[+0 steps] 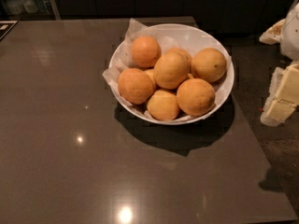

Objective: Pick orange from white bowl

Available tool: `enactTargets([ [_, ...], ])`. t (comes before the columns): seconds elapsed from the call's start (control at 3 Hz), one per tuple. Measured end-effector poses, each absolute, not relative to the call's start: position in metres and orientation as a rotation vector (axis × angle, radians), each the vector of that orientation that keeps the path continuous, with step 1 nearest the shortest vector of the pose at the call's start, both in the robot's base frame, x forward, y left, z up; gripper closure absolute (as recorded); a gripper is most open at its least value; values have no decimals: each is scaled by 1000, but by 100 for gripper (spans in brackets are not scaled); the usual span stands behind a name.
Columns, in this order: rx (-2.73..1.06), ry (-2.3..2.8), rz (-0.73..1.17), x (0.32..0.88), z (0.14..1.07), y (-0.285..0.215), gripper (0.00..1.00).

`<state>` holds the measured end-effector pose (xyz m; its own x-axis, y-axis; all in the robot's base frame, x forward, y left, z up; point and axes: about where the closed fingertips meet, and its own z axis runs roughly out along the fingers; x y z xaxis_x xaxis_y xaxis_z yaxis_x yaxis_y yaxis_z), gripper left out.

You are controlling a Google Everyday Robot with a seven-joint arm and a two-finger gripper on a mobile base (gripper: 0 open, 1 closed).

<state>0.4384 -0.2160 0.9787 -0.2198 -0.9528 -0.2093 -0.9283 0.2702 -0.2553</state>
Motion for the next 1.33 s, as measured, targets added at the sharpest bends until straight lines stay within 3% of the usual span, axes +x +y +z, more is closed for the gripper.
enactTargets([
  [1.33, -1787, 2235, -163, 455, 1013, -173, 0],
])
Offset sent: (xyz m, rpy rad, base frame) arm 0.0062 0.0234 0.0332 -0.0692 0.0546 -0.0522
